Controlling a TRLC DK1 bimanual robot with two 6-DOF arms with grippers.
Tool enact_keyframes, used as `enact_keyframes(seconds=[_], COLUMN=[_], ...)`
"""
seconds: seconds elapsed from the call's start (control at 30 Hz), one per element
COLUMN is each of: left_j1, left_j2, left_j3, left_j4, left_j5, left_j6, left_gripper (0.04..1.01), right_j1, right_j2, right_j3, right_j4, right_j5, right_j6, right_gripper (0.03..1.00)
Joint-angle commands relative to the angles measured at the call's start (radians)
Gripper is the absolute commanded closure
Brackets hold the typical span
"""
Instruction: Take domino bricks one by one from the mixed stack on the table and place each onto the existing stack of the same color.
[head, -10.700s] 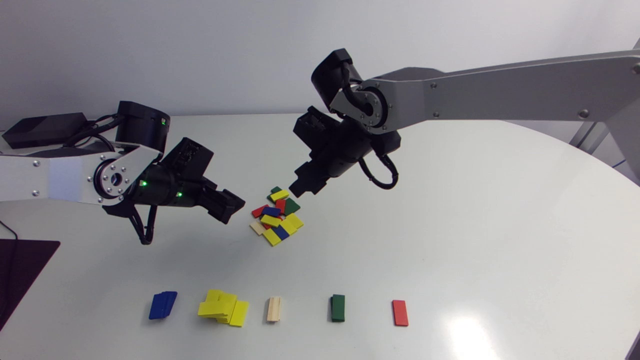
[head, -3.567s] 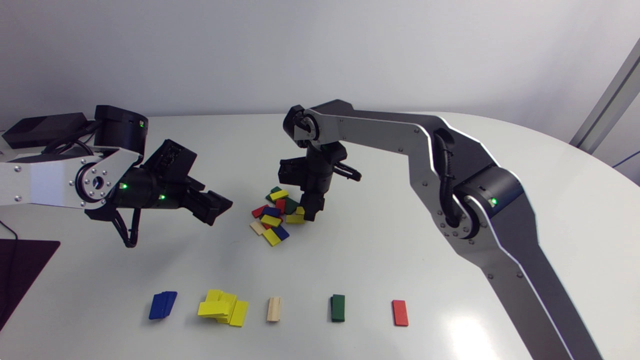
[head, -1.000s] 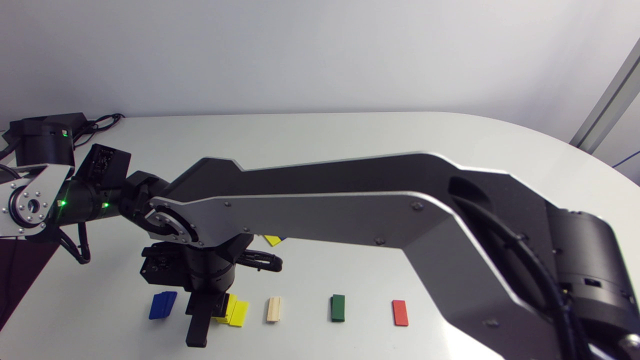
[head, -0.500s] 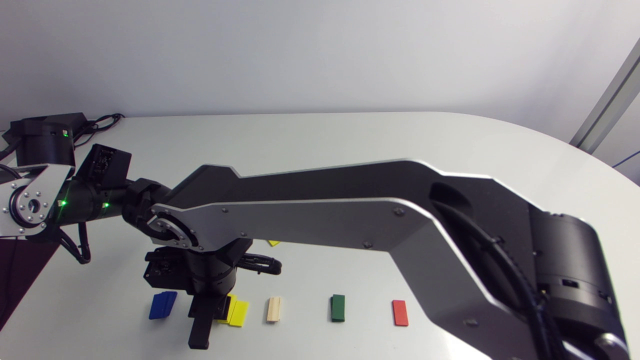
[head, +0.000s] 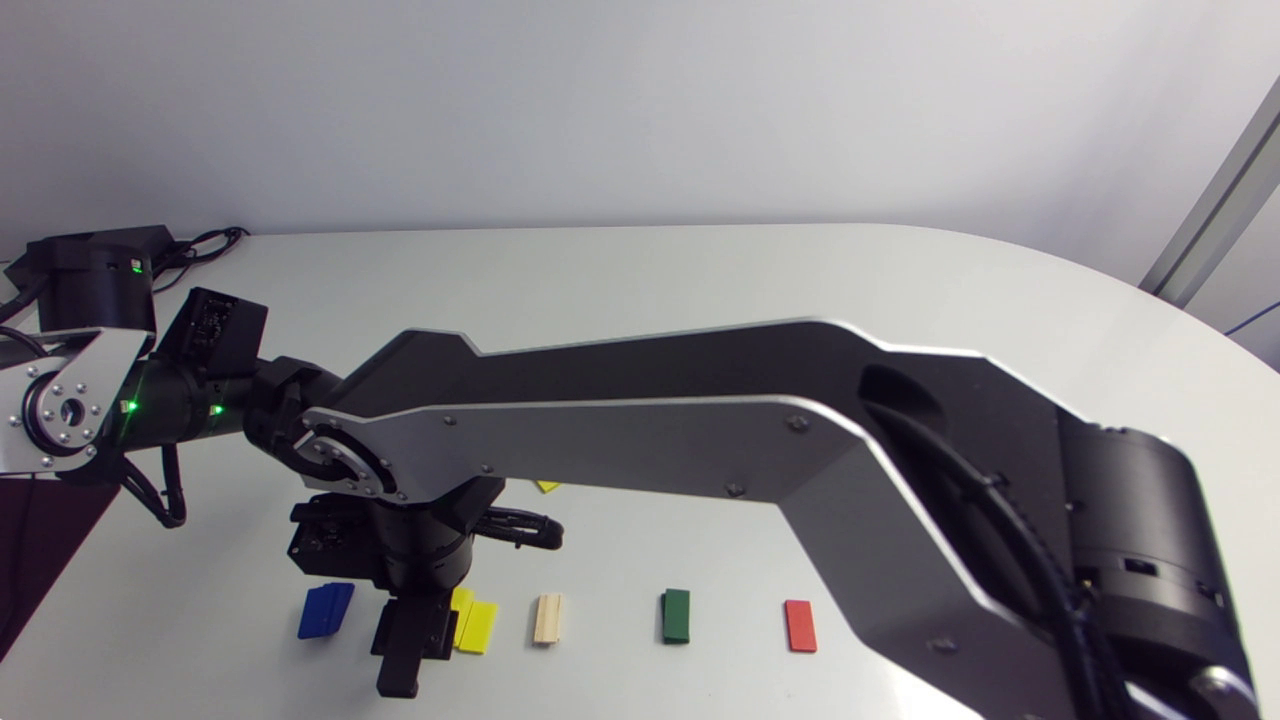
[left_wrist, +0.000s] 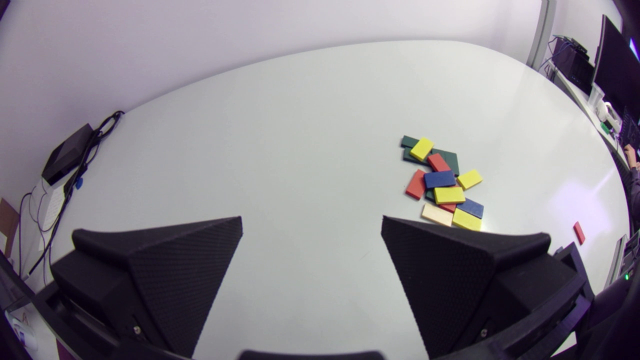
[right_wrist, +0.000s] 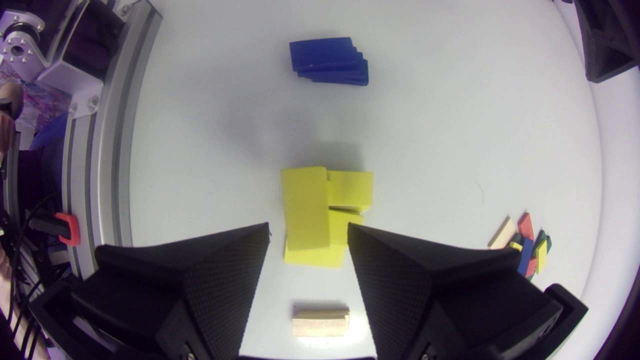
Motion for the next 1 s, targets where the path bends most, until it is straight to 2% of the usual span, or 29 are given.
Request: enact_keyframes(seconds=[0.0, 0.13, 0.2, 0.37, 0.53, 0.73, 0.83, 0.93, 0.97], left_j1=[-0.008, -0.009, -0.014, -0.049, -0.132, -0.232, -0.275, -0.327, -0.344], left_j2=[0.006, -0.005, -0.008, -0.018, -0.034, -0.038, -0.029, -0.028, -0.031], left_j3=[-0.011, -0.015, -0.015, -0.016, -0.031, -0.008, 0.021, 0.053, 0.064], left_j4=[0.01, 0.004, 0.001, -0.015, -0.036, -0.079, -0.119, -0.179, -0.199], left_j5=[0.0, 0.0, 0.0, -0.005, -0.009, -0.008, -0.002, 0.008, 0.009], left_j6=[-0.018, -0.018, -0.018, -0.021, -0.02, -0.015, -0.011, -0.004, -0.003], left_gripper=[0.054, 0.054, 0.054, 0.054, 0.054, 0.054, 0.054, 0.054, 0.054], right_j1=[-0.002, -0.02, -0.037, -0.105, -0.238, -0.401, -0.453, -0.484, -0.49], right_j2=[-0.035, -0.101, -0.141, -0.229, -0.322, -0.415, -0.446, -0.46, -0.461], right_j3=[0.005, -0.012, -0.021, -0.07, -0.202, -0.381, -0.447, -0.486, -0.495], right_j4=[-0.018, -0.019, -0.016, 0.007, 0.097, 0.269, 0.352, 0.393, 0.401], right_j5=[0.015, 0.018, 0.021, 0.033, 0.033, 0.007, -0.003, -0.019, -0.02], right_j6=[0.032, 0.039, 0.051, 0.087, 0.147, 0.222, 0.252, 0.263, 0.266], right_gripper=[0.325, 0.295, 0.22, 0.211, 0.211, 0.211, 0.211, 0.205, 0.166])
